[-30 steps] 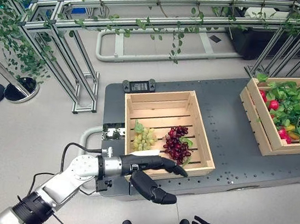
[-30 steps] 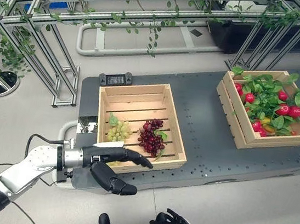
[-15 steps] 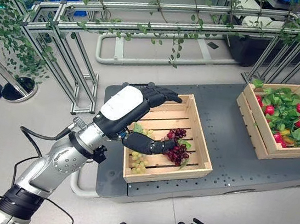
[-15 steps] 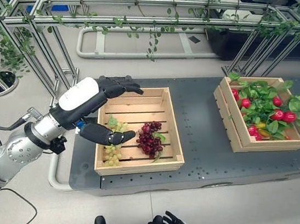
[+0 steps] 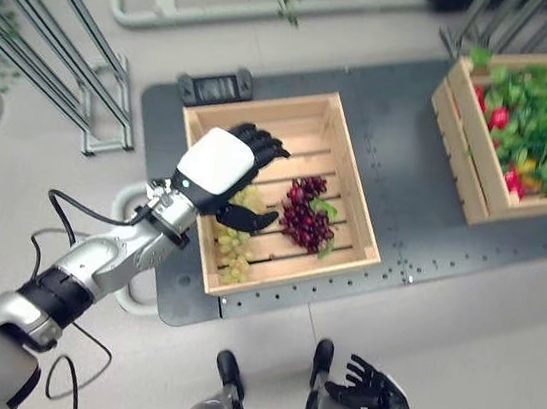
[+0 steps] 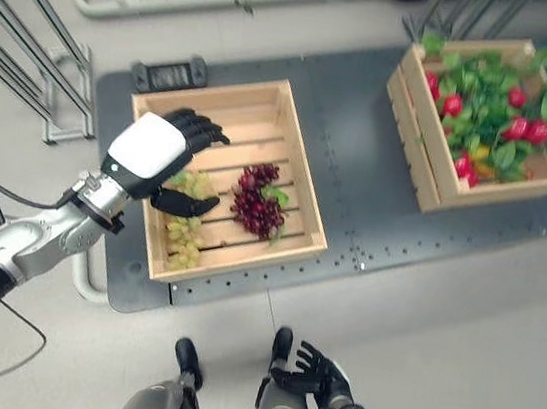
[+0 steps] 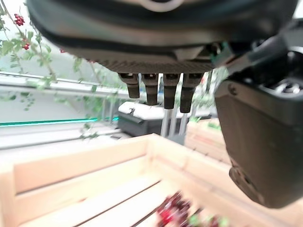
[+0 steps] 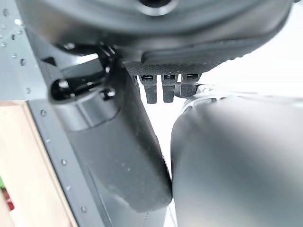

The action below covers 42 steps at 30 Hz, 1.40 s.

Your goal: Pick up the fruits from the basket on one side to the basket on the other side

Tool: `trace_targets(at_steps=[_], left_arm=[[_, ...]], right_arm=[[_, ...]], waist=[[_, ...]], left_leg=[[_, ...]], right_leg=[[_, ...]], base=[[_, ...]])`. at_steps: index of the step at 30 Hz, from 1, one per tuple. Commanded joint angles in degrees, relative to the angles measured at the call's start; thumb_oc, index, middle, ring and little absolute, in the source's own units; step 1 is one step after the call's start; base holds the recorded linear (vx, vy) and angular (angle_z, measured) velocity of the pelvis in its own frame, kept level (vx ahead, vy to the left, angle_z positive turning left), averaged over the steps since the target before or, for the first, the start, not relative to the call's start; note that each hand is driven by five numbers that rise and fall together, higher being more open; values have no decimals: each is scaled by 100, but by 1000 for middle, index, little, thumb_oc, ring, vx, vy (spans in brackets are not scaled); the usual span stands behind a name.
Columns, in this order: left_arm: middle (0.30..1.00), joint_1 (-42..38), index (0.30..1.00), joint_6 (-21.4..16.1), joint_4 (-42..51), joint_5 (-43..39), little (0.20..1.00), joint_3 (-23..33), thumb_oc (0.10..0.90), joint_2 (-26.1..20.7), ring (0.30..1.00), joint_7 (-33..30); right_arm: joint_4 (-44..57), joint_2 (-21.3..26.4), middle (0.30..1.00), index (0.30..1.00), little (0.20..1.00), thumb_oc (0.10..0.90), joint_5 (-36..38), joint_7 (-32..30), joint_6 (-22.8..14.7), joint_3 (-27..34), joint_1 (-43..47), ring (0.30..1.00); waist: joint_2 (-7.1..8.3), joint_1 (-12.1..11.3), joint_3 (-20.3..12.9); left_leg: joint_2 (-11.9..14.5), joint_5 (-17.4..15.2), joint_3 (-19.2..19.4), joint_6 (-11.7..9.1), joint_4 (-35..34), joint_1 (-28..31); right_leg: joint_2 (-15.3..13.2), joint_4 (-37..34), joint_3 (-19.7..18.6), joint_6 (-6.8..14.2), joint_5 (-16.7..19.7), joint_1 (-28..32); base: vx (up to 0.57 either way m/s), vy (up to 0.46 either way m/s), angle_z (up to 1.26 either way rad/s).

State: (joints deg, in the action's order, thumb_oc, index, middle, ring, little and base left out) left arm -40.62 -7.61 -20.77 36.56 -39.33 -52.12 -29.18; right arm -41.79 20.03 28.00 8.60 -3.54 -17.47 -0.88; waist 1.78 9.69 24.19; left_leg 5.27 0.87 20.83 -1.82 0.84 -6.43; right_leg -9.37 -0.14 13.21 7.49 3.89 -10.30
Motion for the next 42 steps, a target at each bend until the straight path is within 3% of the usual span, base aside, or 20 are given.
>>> trace_targets(at_steps=[1, 7, 13, 14, 19, 25, 30, 35, 42], left_arm=[[900, -727, 900, 378, -170, 216, 900, 300, 800, 138, 900, -706], [900, -1321, 900, 1163, -1004, 639, 900, 23, 800, 590, 900, -545], [900, -1598, 900, 1605, -1197, 861, 900, -74, 800, 597, 900, 6], [900, -1683, 900, 1824, -1118, 861, 900, -132, 800, 549, 900, 172], [900, -1650, 900, 2250, -860, 319, 900, 18, 800, 420, 900, 579], [900, -1421, 900, 2565, -823, -358, 900, 369, 800, 678, 900, 492], [900, -1169, 900, 2622, -961, -634, 900, 617, 800, 941, 900, 289], [900, -1157, 900, 2176, -1453, -1162, 900, 870, 800, 1370, 900, -459], [900, -1413, 900, 1704, -1876, -1268, 900, 921, 800, 1523, 900, -847]], right_arm=[[386, 301, 900, 900, 900, 800, 318, -147, -406, -269, -83, 900], [532, 452, 900, 900, 900, 800, 207, -227, -622, -540, 138, 900], [661, 453, 900, 900, 900, 800, 266, -334, -663, -583, 236, 900], [774, 483, 900, 900, 900, 800, 279, -371, -599, -580, 260, 900], [965, 531, 900, 900, 900, 800, 270, -411, -520, -514, 270, 900], [1134, 487, 900, 900, 900, 800, 355, -586, -463, -579, 326, 900], [1177, 387, 900, 900, 900, 800, 361, -692, -439, -640, 350, 900], [1094, 249, 900, 900, 900, 800, 404, -764, -470, -783, 465, 900], [1034, 196, 900, 900, 900, 800, 472, -702, -499, -937, 491, 900]], waist=[[74, 77, -190], [191, 129, 108], [215, 111, 316], [206, 110, 389], [186, 60, 559], [203, -58, 560], [252, -126, 560], [356, -145, 560], [471, -74, 560]], left_leg=[[198, -563, -139, -109, 1176, -541], [230, -671, -201, -138, 1674, -964], [191, -600, -195, -111, 1602, -1056], [180, -577, -198, -113, 1598, -1089], [179, -545, -226, -113, 1649, -1202], [156, -506, -274, -125, 1643, -1398], [154, -486, -308, -137, 1616, -1429], [169, -461, -302, -148, 1618, -1488], [221, -485, -243, -143, 1736, -1572]], right_leg=[[-74, 1273, -335, 83, -460, -772], [-48, 1567, -385, 36, -542, -1083], [19, 1543, -400, 47, -515, -1164], [31, 1535, -392, 40, -508, -1180], [31, 1574, -344, 26, -519, -1231], [39, 1543, -262, 11, -525, -1336], [37, 1480, -202, 21, -523, -1296], [66, 1399, -183, 20, -478, -1280], [126, 1445, -212, 1, -465, -1358]], base=[[-95, -14, -6], [-41, -9, -3], [-45, -16, -3], [-53, 3, 0], [-39, -3, 1], [-31, -31, 5], [-13, -35, 6], [0, -25, 4], [0, 0, 0]])
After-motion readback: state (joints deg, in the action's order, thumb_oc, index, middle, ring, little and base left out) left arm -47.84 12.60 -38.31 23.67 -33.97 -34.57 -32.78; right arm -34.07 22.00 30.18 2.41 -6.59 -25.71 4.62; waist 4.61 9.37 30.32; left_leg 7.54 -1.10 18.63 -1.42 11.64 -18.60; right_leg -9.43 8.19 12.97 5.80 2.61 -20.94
